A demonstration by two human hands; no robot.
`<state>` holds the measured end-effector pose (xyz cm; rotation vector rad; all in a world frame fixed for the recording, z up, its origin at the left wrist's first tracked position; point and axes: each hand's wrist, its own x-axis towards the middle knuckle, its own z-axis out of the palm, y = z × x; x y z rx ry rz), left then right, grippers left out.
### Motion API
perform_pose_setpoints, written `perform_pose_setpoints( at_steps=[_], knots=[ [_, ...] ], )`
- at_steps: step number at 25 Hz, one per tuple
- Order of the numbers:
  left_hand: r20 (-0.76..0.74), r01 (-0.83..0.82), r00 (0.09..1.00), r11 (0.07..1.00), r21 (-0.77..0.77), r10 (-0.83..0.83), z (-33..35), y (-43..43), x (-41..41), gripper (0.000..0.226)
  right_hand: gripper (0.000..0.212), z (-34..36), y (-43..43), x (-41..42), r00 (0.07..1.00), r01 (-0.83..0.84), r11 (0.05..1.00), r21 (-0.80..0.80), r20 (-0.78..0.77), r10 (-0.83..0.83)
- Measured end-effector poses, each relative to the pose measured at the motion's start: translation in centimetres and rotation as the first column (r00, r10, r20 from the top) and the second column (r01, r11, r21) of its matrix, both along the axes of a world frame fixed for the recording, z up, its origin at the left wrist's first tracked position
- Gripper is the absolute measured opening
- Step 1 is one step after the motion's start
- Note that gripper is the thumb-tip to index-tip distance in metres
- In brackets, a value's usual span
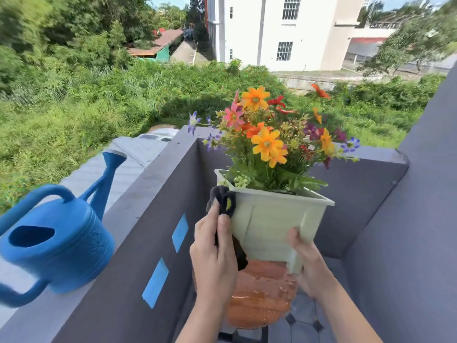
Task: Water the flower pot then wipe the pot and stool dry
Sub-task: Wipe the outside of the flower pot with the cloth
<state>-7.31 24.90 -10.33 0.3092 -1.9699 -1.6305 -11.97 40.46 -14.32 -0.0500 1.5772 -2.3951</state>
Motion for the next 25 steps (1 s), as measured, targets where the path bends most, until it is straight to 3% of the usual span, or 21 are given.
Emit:
perform_pose_setpoints(
  at_steps=[4, 8, 13, 15, 17, 20, 22, 23, 25],
  knots=[
    [0.022, 0.133, 0.991, 0.988, 0.078, -0.135, 0.7, -1.2, -2.1, 0.034, 0.090, 1.2, 0.9, 0.3, 1.000, -0.010, 1.000, 0.003, 0.005, 0.010],
    [0.109, 0.072, 0.991, 0.992, 0.100, -0.083, 0.0, -2.1, -3.7, 0.037, 0.099, 1.4, 1.8, 1.5, 0.998, -0.058, 0.996, -0.073, 0.023, 0.060],
    [0.151, 0.018, 0.988, 0.994, 0.105, -0.034, 0.4, -2.8, -4.5, 0.035, 0.066, 1.2, 2.2, 2.0, 0.996, -0.084, 0.983, -0.164, 0.015, 0.088],
    [0.138, 0.016, 0.990, 0.995, 0.103, -0.030, 0.8, -3.7, -4.8, 0.033, 0.064, 1.4, 2.3, 2.4, 0.994, -0.102, 0.979, -0.176, 0.024, 0.108],
    [0.091, 0.069, 0.993, 0.995, 0.067, -0.075, 1.1, -4.5, -4.5, 0.028, 0.080, 1.6, 2.3, 2.5, 0.995, -0.082, 0.983, -0.167, 0.039, 0.089],
    [-0.036, 0.219, 0.975, 0.976, -0.004, -0.219, 2.0, -4.0, -2.7, 0.029, 0.119, 1.9, 2.2, 2.4, 0.997, -0.071, 0.991, -0.113, 0.007, 0.072],
    [-0.076, 0.249, 0.966, 0.969, -0.001, -0.248, 2.1, -3.8, -2.4, 0.030, 0.131, 2.2, 2.0, 2.6, 0.999, -0.052, 0.991, -0.121, -0.007, 0.052],
    [-0.064, 0.221, 0.974, 0.975, 0.037, -0.218, 1.5, -3.9, -3.0, 0.032, 0.125, 2.5, 1.9, 2.7, 0.999, -0.054, 0.990, -0.131, -0.009, 0.053],
    [0.015, 0.152, 0.988, 0.978, 0.143, -0.156, 0.7, -4.5, -4.1, 0.035, 0.089, 2.6, 1.5, 3.0, 0.998, -0.055, 0.986, -0.156, -0.005, 0.055]
  ],
)
